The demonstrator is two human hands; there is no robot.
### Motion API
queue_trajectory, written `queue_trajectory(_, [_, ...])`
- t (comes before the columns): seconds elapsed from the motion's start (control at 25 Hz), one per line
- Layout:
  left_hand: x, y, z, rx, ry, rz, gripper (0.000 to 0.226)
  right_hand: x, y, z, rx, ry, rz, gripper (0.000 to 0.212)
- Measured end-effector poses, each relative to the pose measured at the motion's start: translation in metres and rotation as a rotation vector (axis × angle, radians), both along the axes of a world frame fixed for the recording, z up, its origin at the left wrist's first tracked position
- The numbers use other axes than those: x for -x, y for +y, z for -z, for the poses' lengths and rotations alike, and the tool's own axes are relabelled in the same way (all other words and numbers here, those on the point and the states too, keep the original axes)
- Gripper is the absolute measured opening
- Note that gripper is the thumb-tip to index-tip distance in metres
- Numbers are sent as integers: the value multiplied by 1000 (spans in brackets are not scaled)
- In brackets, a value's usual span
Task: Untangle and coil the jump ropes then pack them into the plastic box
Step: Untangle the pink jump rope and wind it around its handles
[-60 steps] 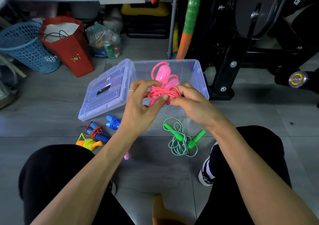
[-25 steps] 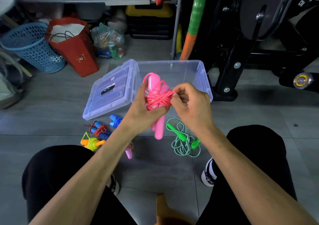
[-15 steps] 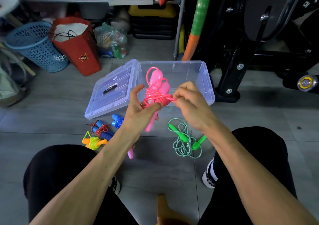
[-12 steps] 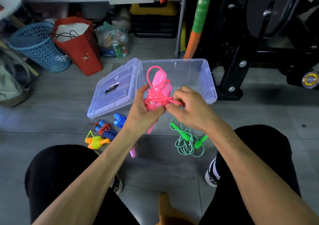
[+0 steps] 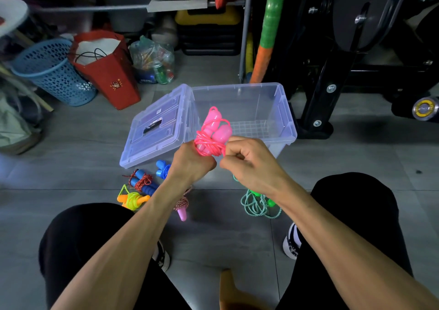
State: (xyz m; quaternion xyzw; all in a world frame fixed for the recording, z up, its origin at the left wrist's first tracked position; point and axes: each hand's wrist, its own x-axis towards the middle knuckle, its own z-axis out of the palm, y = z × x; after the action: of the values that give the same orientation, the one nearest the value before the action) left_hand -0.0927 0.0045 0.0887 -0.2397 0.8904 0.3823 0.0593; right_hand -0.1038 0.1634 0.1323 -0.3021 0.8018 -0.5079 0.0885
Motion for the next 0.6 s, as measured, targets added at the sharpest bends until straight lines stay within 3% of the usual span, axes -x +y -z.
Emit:
queue_trajectory(0.16, [3, -2, 22, 44, -42, -33, 13, 0, 1, 8, -178, 137, -84, 28])
queue_trajectory(0.32, [-6, -14, 39, 23, -75, -16, 10, 14, 1, 31, -321, -70, 0, 31])
queue_trajectory(0.44, [-17, -15, 46, -231, -159, 10, 18, 20, -3, 46, -300, -149, 115, 24])
queue_trajectory(0.6, [-36, -23, 64, -641, -93, -245, 17, 20, -24, 60, -347, -204, 102, 14])
